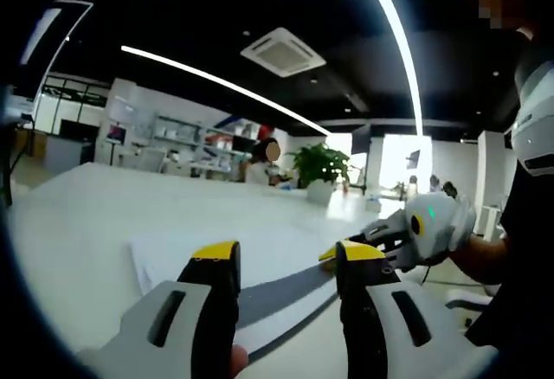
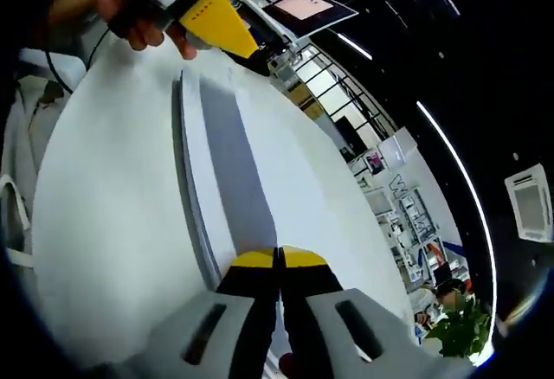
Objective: Grasp the top corner of one sheet in the document stack and pull a single sheet out from the document stack, separating that one sheet from the rest and lifting it clear until the single sheet is fully removed from the stack
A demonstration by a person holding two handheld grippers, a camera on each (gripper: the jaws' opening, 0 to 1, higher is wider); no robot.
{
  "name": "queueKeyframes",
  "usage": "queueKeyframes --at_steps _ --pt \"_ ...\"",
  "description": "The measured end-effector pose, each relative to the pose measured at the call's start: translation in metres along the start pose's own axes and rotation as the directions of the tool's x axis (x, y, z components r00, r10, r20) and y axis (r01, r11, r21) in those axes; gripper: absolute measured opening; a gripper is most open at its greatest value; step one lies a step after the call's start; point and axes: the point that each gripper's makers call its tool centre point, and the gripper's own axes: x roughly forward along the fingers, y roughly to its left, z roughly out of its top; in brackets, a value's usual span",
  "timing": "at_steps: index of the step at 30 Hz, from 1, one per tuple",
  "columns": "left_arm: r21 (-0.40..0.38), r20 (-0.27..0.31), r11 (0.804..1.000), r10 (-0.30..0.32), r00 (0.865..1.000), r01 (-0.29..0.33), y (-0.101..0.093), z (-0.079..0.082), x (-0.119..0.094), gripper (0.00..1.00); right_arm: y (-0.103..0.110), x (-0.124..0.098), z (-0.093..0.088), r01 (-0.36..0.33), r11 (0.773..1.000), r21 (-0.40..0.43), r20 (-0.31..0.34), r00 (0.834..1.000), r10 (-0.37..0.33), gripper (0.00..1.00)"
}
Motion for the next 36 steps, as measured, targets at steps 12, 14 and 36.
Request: queueKeyframes --at_steps 12,14,36 --pt "0.043 0.069 0.994 0.096 0.993 -0.099 0.029 0.022 -0.013 0.44 -0.034 -0.014 0.006 -0.074 0.82 0.567 0.151 0.988 -0.015 0.01" --pt "0.044 0.069 0.994 0.099 0.993 -0.102 0.03 0.022 -0.013 0.43 -0.043 -0.021 0.011 -0.114 0.766 0.632 0.212 0.977 -0.029 0.01" --pt "0.004 0.025 0.998 0.065 0.998 -0.065 0.021 0.001 -0.005 0.43 -0.13 -0.094 0.02 -0.433 0.278 0.857 0.5 0.829 -0.25 0.02"
